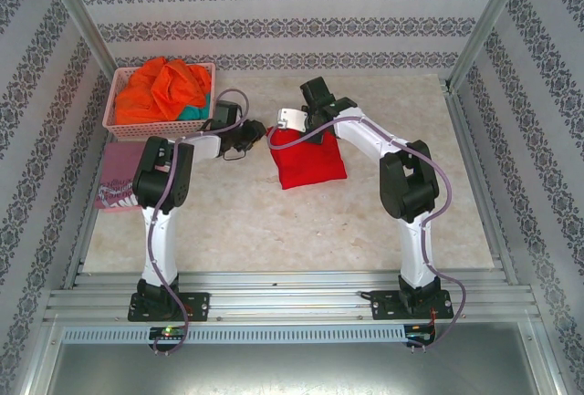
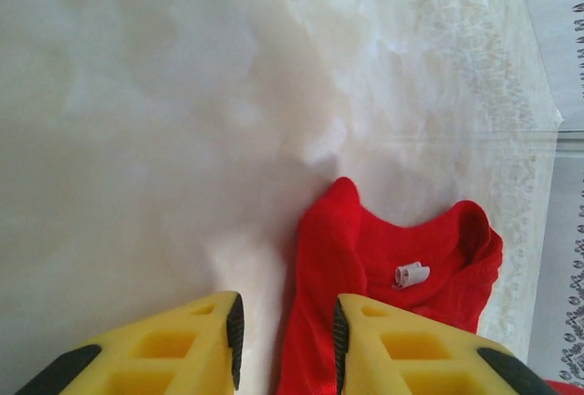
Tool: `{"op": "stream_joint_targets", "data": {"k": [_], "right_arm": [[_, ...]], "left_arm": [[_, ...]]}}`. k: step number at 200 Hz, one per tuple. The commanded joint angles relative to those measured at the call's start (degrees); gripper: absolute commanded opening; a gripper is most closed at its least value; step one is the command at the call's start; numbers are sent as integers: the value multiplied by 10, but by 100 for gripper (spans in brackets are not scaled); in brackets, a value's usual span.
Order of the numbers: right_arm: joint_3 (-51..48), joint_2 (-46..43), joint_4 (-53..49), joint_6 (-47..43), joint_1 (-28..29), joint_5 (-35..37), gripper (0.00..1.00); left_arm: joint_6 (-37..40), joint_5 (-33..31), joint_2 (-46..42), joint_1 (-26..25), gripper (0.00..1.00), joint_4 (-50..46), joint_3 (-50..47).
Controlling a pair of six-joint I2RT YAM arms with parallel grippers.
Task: Fold and stack the t-shirts
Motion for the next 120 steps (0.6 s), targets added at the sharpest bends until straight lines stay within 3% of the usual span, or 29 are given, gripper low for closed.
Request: {"op": "stream_joint_targets", "data": {"k": [1, 64, 102, 120], "right_arm": [[7, -8, 0, 6, -2, -22, 0], [6, -5, 3, 15, -1, -30, 0], [-2, -14, 8, 16, -1, -28, 0], [-6, -20, 10, 17, -1, -27, 0]], "left_arm": [[12, 26, 20, -5, 32, -32, 31], [-15, 70, 33, -25, 30, 0, 38], [-17, 73, 46, -29, 19, -12, 53], [-23, 55, 47, -27, 4, -8, 42]]}}
